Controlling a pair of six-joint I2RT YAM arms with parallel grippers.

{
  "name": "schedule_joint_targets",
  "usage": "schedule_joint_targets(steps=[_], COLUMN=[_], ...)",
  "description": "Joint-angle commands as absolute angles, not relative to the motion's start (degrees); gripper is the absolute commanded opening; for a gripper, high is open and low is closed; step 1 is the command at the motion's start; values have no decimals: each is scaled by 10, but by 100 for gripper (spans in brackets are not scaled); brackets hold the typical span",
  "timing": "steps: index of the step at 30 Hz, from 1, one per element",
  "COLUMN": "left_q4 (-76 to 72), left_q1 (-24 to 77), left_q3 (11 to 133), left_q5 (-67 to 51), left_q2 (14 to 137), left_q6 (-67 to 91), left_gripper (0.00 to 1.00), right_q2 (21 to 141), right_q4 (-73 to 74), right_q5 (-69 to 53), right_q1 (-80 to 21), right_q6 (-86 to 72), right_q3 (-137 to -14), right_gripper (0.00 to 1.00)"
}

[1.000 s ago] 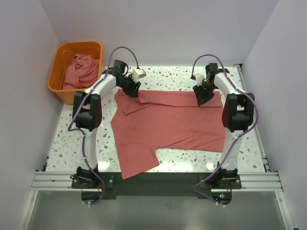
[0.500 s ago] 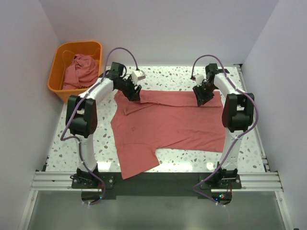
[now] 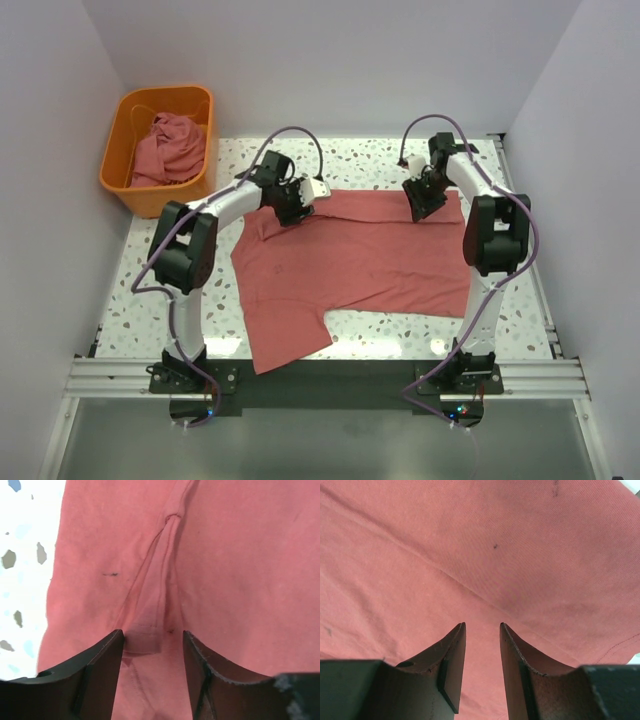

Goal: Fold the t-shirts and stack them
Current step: Fold the tshirt

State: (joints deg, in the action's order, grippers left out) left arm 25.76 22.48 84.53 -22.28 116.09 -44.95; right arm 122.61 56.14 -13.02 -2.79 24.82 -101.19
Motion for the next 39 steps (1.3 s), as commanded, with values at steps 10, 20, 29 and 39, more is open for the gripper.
schedule_joint_targets(steps=[10, 20, 29, 39], left_q4=[261, 479, 484, 316], left_q1=[243, 295, 227, 163], left_q3=[841, 884, 897, 825], left_q5=[-223, -347, -403, -172], left_q2=[1084, 1095, 1053, 1070], left_q6=[-513, -521, -416, -216], left_gripper=[0, 27, 52, 48], right_q2=[1200, 1193, 1201, 1221], right_q4=[563, 569, 576, 543], right_q5=[-134, -142, -154, -62], right_q1=[-22, -22, -23, -19], right_q6=[250, 253, 249, 256], right_q3=[-1017, -1013, -1029, -1031], right_gripper=[38, 38, 39, 33])
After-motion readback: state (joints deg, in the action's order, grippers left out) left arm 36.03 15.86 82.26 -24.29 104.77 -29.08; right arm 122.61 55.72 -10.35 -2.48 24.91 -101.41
